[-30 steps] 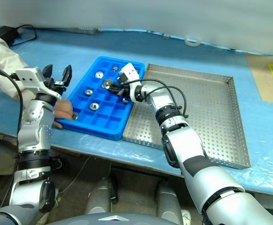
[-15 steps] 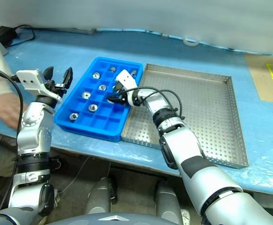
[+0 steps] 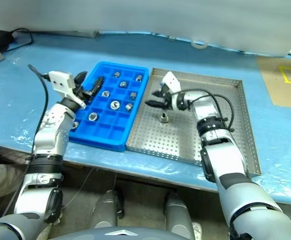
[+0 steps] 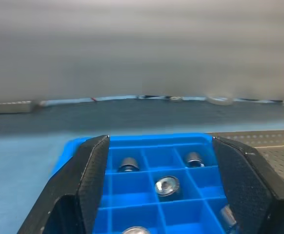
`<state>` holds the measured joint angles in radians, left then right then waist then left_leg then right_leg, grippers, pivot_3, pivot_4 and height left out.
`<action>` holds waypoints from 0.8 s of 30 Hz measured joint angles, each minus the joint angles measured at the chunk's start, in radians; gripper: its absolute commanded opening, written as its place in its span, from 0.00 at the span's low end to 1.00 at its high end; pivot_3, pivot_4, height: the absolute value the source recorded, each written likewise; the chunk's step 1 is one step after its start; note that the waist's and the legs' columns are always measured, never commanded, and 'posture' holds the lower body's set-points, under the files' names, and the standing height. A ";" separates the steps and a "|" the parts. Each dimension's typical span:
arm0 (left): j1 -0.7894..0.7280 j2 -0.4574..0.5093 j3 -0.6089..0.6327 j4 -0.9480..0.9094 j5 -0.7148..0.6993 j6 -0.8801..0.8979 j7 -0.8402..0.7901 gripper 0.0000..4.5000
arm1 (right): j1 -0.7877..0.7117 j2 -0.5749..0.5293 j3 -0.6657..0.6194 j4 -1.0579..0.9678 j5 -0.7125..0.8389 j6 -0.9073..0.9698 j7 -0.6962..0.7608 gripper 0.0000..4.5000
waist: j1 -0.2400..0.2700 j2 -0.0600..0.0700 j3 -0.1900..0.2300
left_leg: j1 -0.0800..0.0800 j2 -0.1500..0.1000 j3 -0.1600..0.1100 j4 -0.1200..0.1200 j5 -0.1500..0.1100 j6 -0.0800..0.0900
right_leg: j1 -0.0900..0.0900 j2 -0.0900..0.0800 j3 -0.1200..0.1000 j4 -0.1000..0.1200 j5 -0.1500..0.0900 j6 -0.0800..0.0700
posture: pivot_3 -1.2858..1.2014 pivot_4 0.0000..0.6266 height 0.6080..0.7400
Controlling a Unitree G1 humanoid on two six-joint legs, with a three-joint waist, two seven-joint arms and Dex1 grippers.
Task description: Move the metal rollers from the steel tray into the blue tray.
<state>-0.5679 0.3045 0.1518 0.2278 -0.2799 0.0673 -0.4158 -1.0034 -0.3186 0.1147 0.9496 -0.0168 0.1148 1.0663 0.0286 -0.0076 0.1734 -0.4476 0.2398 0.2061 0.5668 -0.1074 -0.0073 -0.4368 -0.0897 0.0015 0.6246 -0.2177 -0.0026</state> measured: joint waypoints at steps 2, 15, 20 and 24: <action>-0.001 -0.001 -0.007 0.013 0.008 -0.008 -0.009 0.80 | 0.035 -0.008 0.046 -0.009 -0.041 0.004 -0.001 0.64 | -0.007 0.000 0.000 | 0.000 0.000 0.000 0.000 0.000 0.000 | 0.000 0.000 0.000 0.000 0.000 0.000 | 0.40 0.24 1.00; 0.001 0.015 0.044 0.026 0.011 -0.023 0.031 0.80 | 0.027 0.093 -0.064 -0.120 0.146 0.154 0.056 0.38 | -0.018 0.001 0.000 | 0.006 0.001 0.002 -0.001 0.000 0.000 | 0.002 0.002 0.000 0.001 0.001 -0.001 | 0.41 0.24 1.00; 0.001 0.036 0.091 0.031 0.014 -0.035 0.081 0.80 | -0.051 0.179 -0.183 -0.267 0.368 0.317 0.111 0.38 | -0.011 0.001 0.000 | 0.006 0.001 0.002 -0.003 0.000 0.000 | 0.002 0.001 0.000 -0.001 0.001 -0.001 | 0.43 0.24 1.00; 0.018 0.037 0.096 0.023 0.013 -0.035 0.093 0.80 | -0.070 0.229 -0.234 -0.337 0.501 0.422 0.110 0.38 | 0.005 0.001 0.000 | 0.006 0.000 0.002 -0.004 0.000 0.000 | 0.003 0.001 -0.001 -0.002 0.001 -0.002 | 0.43 0.24 1.00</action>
<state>-0.5503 0.3413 0.2473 0.2505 -0.2669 0.0319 -0.3227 -1.0737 -0.0896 -0.1191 0.6121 0.4842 0.5365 1.1767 0.0337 -0.0070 0.1737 -0.4419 0.2401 0.2084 0.5632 -0.1075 -0.0077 -0.4335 -0.0888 0.0008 0.6229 -0.2171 -0.0042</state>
